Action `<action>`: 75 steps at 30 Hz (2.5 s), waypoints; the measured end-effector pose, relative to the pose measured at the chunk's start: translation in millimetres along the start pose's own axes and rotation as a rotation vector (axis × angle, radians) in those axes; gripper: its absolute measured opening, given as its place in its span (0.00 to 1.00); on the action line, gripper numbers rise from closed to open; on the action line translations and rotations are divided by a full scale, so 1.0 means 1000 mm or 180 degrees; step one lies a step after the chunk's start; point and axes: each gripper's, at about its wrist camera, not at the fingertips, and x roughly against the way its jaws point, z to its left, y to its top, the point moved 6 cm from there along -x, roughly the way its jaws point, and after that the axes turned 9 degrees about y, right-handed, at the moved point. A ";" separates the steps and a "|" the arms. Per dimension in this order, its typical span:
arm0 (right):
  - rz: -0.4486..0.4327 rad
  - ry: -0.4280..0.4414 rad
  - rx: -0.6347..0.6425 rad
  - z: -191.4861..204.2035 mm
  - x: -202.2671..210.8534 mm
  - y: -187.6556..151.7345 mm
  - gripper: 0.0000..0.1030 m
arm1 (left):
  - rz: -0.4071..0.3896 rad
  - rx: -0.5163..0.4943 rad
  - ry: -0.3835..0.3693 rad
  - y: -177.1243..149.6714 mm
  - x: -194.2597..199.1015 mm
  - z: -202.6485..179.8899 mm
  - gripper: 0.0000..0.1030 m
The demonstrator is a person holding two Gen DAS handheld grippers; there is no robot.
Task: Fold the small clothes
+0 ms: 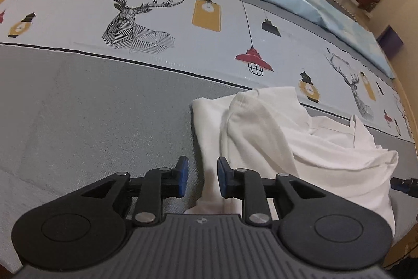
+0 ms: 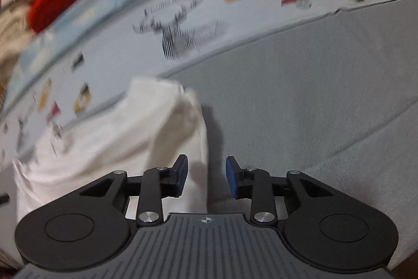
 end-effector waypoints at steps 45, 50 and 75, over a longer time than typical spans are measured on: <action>0.0060 0.0032 -0.0130 0.017 -0.008 0.020 0.27 | 0.0588 -0.0174 -0.0397 -0.012 -0.012 -0.011 0.26; 0.0647 0.0074 0.0139 0.017 0.003 -0.034 0.32 | 0.0844 -0.0647 -0.0355 -0.062 -0.012 -0.018 0.26; 0.0075 -0.0246 0.0162 0.008 0.033 -0.050 0.26 | 0.0340 -0.0162 -0.0448 -0.065 0.029 0.009 0.12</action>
